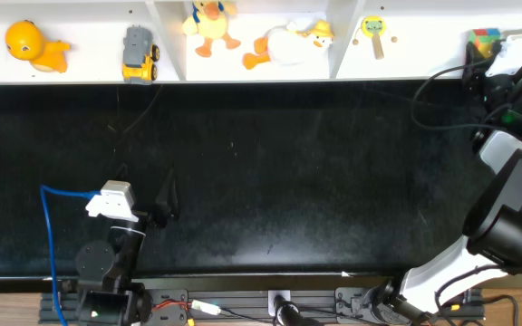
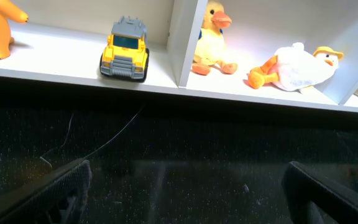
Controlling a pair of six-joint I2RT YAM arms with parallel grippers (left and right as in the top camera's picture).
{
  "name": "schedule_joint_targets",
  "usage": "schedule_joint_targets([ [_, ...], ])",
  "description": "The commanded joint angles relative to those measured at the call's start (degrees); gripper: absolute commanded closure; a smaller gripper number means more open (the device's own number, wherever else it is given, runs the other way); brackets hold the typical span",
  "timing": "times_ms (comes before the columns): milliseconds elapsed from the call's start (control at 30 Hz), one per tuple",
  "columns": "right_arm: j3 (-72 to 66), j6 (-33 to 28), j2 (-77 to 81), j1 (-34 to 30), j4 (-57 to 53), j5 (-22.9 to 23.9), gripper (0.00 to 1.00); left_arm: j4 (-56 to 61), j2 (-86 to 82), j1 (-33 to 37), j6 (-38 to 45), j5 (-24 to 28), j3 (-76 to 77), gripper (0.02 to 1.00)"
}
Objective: Store Toys
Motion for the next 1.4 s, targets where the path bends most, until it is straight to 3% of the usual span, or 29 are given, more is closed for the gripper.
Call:
schedule_joint_targets([
  [33,0.20,0.74,0.92,-0.04,1.07,-0.81,0.855,0.24,-0.68,-0.52,-1.03,0.76,-0.42,0.020],
  [233,0.20,3.76,0.92,-0.04,1.11,-1.25,0.730,0.26,-0.68,-0.52,-1.03,0.76,-0.42,0.023],
  [400,0.20,7.21,0.92,-0.02,1.09,-1.51,0.485,0.26,-0.68,-0.52,-1.03,0.76,-0.42,0.020],
  [433,0.20,8.07,0.92,-0.02,1.07,-1.51,0.347,0.26,-0.68,-0.52,-1.03,0.76,-0.42,0.020],
  [467,0.20,8.85,0.90,-0.02,1.05,-1.51,0.132,0.26,-0.68,-0.52,-1.03,0.79,-0.42,0.020],
  [500,0.20,9.38,0.90,-0.02,1.05,-1.51,0.003,0.26,-0.68,-0.52,-1.03,0.76,-0.42,0.020],
  [900,0.20,15.06,-4.96,0.20,-4.63,-0.70,0.005,0.26,-0.68,-0.52,-1.03,0.76,-0.42,0.020],
  [1267,0.20,12.74,-27.82,1.38,-36.11,17.16,0.005,0.26,-0.68,-0.52,-1.03,0.79,-0.42,0.020],
  [1400,0.20,13.62,-34.45,1.53,-49.81,18.49,0.007,0.26,-0.68,-0.52,-1.03,0.76,-0.42,0.020],
])
